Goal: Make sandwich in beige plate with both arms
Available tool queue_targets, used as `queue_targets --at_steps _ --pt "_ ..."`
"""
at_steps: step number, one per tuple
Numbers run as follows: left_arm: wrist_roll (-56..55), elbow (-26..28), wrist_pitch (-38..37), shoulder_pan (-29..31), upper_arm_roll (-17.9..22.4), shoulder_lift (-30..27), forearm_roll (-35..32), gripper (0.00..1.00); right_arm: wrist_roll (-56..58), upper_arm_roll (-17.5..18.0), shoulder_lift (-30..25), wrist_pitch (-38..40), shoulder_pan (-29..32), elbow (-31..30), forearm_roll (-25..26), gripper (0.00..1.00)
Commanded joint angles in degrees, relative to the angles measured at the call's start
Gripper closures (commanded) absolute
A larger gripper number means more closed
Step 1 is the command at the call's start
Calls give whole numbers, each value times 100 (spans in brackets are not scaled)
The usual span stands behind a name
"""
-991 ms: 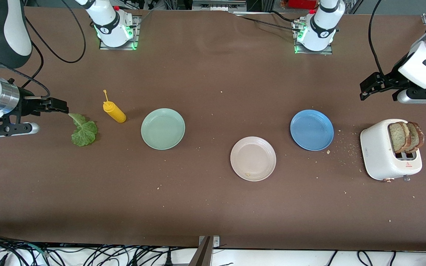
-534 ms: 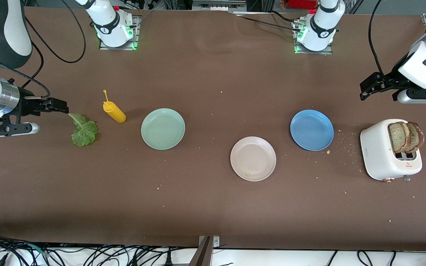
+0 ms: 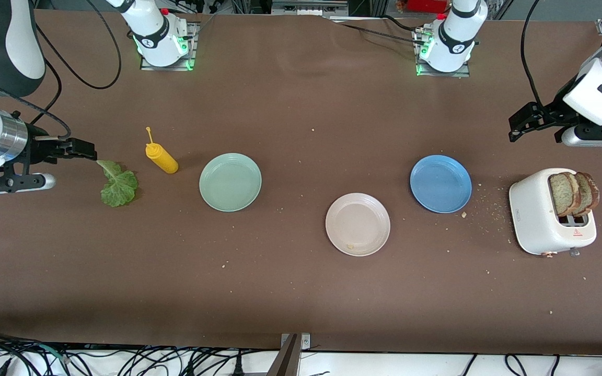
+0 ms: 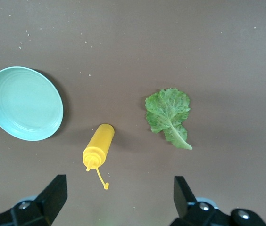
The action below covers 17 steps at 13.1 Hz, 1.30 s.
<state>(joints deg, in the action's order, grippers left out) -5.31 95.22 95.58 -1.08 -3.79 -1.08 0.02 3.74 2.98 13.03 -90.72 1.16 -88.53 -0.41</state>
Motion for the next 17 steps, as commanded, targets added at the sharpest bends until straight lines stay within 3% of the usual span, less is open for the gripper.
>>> queue_targets --at_steps 1,17 --pt "-14 -118 -92 -6 9 20 -107 0 -49 19 -11 63 -2 11 -3 0" --pt "-14 -118 -100 -6 1 20 -107 0 -67 19 -11 204 -2 11 -12 0"
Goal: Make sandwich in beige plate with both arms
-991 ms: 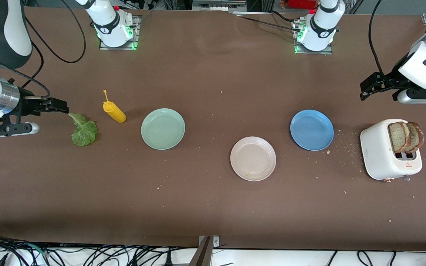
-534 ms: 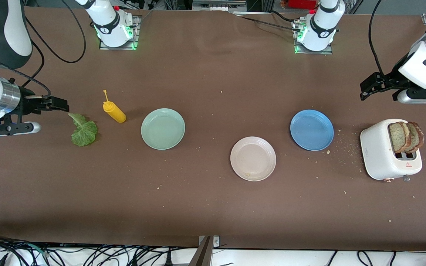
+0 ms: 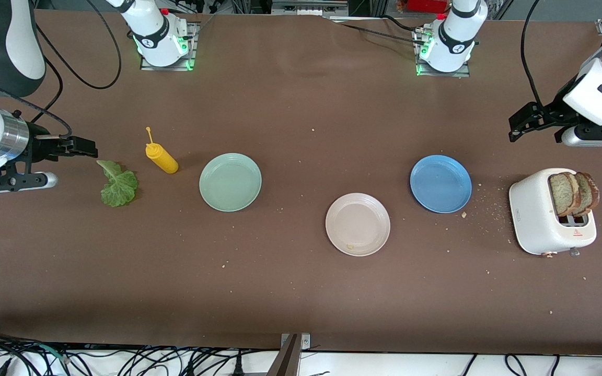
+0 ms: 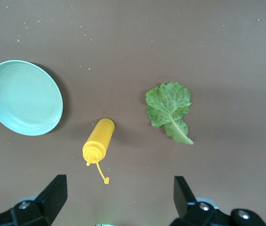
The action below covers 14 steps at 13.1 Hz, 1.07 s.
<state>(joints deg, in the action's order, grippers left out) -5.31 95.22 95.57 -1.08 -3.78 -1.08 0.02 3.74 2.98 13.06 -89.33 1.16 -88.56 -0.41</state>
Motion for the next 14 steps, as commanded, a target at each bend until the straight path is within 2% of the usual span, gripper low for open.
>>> queue_targets --at_steps 1,6,8,10,14 --pt "-14 -118 -92 -6 1 20 -107 0 -67 19 -14 65 -2 14 -20 0" --pt "-23 -162 -48 -23 1 125 -107 0 -67 19 -14 65 -2 14 -20 0" --pt "3 -504 -48 -15 1 318 -107 0 -67 19 -14 65 7 14 -20 0" --pt "-13 -610 -83 -58 -8 442 -142 0 -67 19 -14 65 7 14 -20 0" --pt "21 -611 -92 -32 -17 451 -98 0 -67 19 -14 74 7 14 -29 0"
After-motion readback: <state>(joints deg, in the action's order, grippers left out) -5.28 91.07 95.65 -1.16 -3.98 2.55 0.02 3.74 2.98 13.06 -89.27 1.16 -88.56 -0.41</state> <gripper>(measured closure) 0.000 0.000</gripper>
